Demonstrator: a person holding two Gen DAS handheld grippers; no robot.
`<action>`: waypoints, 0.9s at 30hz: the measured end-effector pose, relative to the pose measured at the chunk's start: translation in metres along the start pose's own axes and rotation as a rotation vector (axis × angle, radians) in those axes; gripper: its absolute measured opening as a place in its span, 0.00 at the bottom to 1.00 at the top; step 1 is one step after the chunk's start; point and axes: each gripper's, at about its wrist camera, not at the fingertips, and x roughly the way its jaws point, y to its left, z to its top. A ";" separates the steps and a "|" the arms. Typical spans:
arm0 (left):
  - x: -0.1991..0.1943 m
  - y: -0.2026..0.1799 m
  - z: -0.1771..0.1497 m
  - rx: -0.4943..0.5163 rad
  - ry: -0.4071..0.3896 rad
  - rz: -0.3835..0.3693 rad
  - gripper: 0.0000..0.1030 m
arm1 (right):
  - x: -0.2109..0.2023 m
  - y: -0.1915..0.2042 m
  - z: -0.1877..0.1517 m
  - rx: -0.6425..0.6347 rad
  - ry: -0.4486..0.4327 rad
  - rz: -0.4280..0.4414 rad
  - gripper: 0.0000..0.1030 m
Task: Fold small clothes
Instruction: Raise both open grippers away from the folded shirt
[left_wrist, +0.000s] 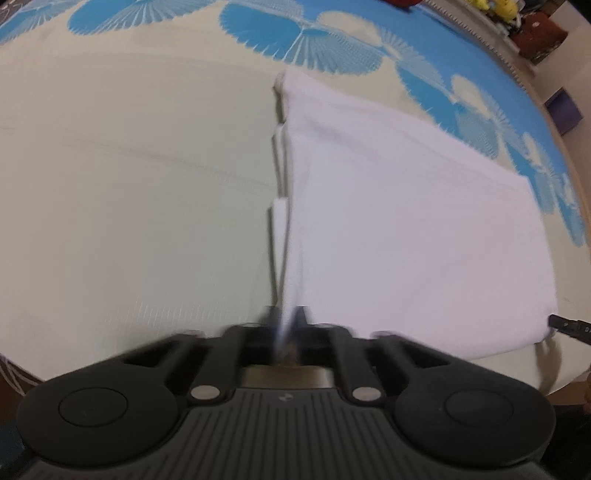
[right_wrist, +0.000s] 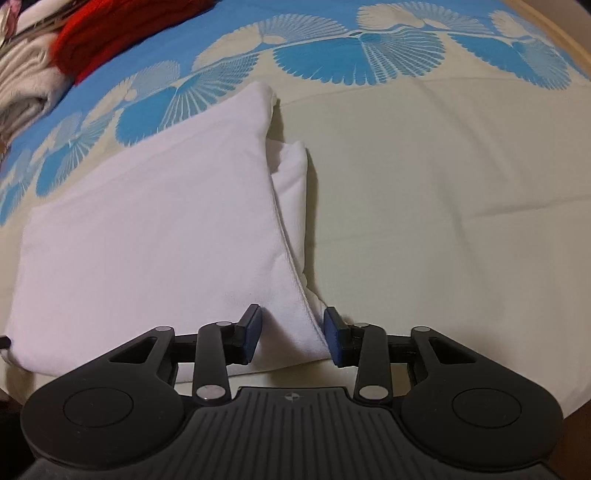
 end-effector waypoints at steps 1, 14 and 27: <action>-0.003 -0.001 -0.001 0.002 -0.021 0.007 0.04 | -0.002 -0.002 -0.001 0.018 -0.007 0.002 0.04; -0.021 -0.010 -0.014 0.067 -0.095 0.115 0.19 | -0.007 0.005 -0.012 0.020 -0.028 -0.132 0.11; 0.003 -0.036 -0.025 0.230 -0.029 0.183 0.23 | -0.003 0.008 -0.015 0.017 -0.048 -0.148 0.29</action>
